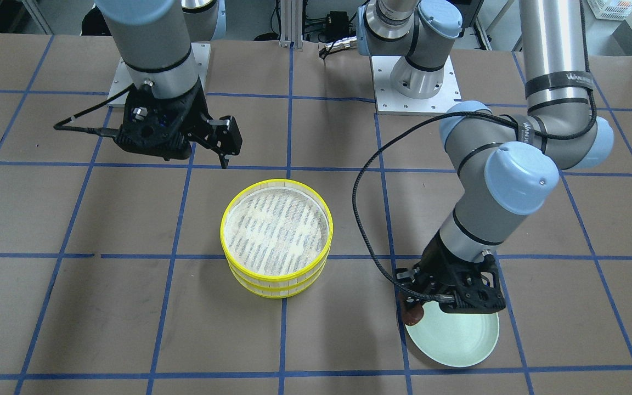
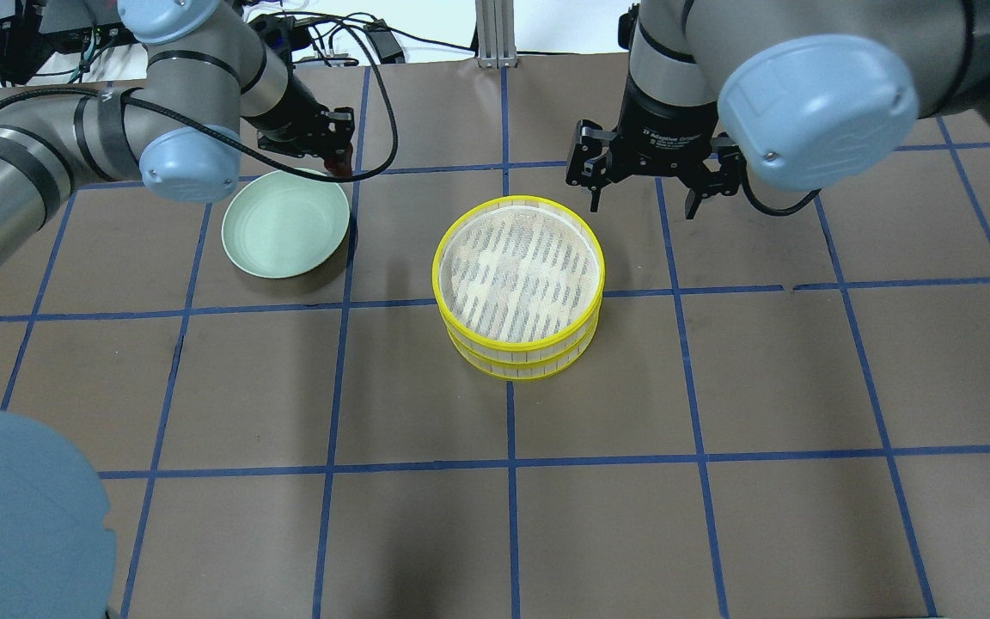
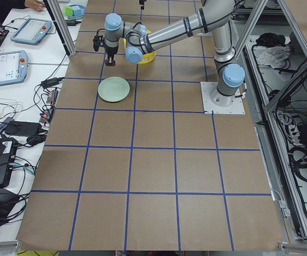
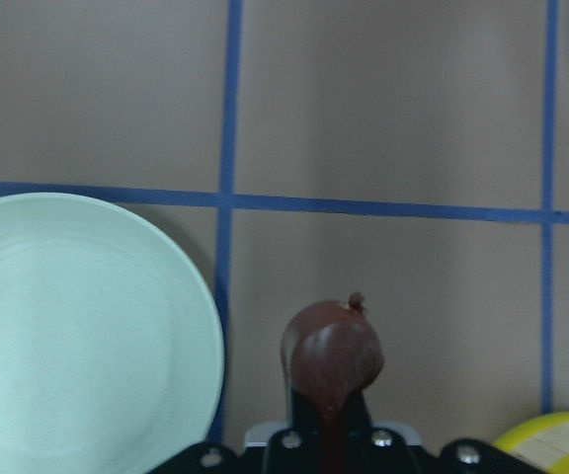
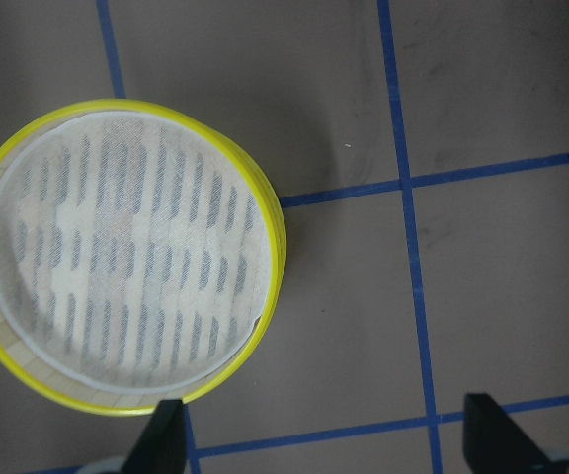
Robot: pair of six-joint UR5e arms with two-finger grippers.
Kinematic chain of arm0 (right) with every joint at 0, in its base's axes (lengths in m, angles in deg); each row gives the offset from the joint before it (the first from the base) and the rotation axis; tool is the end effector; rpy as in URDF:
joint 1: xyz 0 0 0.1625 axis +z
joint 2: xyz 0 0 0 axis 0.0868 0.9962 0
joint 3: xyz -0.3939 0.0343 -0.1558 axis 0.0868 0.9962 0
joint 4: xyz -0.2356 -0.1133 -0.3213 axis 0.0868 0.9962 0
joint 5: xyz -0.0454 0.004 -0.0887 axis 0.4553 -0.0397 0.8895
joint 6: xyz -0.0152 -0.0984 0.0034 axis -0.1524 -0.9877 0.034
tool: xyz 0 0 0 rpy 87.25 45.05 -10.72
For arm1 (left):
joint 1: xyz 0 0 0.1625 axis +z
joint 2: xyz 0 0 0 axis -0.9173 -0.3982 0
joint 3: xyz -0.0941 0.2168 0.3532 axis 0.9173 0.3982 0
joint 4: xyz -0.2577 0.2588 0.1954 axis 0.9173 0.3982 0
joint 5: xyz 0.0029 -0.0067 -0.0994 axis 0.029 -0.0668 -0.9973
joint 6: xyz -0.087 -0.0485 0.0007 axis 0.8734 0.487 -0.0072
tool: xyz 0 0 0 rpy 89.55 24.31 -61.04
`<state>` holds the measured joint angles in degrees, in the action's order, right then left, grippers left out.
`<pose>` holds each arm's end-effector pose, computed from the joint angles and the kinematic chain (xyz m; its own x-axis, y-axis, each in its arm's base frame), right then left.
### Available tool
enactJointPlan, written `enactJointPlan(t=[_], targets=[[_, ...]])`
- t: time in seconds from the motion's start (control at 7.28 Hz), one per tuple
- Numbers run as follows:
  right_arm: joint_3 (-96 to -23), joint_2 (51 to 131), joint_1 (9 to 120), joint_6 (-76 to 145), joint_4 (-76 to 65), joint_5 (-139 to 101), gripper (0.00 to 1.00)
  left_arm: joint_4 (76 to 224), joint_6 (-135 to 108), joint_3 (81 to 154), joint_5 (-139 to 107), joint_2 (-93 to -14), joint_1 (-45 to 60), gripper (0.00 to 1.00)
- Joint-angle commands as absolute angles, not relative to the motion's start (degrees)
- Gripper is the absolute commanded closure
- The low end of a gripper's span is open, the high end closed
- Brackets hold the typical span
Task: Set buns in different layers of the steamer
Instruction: 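Carry the dark red bun into the top tier while the right gripper withdraws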
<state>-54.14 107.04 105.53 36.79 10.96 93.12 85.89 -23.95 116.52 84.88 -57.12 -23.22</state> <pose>0.2294 -0.4929 0.4740 -0.9893 0.1438 -0.0247 0.1441 0.9895 -0.0110 -0.1492 -0.6497 0.3268 -0.9791 -0.0331 0.2009 -0.0815 0.9679 -0.2378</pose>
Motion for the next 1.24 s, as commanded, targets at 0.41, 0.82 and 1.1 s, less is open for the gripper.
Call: enactJointPlan(t=[0.41, 0.82, 1.1], targets=[[-52.8, 111.4, 101.3, 29.3, 14.1, 94.2, 0.0, 86.1, -15.5, 118.8, 81.1, -55.3, -38.6, 1.0], [-52.9, 112.0, 98.1, 28.9, 13.3, 93.9, 0.0, 86.2, -15.5, 123.0, 81.3, -54.7, -40.6, 0.38], [-53.2, 112.5, 98.1, 23.5, 13.2, 94.1, 0.0, 91.4, -15.7, 122.3, 81.8, -53.6, -40.1, 0.0]])
